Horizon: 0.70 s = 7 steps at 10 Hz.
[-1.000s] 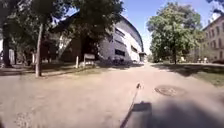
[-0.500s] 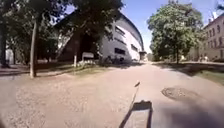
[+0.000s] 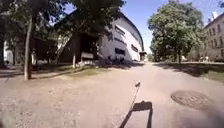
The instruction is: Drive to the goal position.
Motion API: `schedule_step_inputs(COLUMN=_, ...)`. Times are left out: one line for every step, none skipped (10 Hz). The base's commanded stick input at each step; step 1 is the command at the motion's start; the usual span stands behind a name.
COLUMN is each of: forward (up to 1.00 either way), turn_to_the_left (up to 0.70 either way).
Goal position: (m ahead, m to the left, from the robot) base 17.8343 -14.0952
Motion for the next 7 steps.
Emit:
schedule_step_inputs(forward=0.7, turn_to_the_left=-0.35)
schedule_step_inputs(forward=0.7, turn_to_the_left=-0.35)
schedule_step_inputs(forward=0.7, turn_to_the_left=-0.35)
schedule_step_inputs(forward=0.7, turn_to_the_left=-0.35)
schedule_step_inputs(forward=0.7, turn_to_the_left=-0.35)
schedule_step_inputs(forward=0.7, turn_to_the_left=-0.35)
schedule_step_inputs(forward=0.7, turn_to_the_left=-0.35)
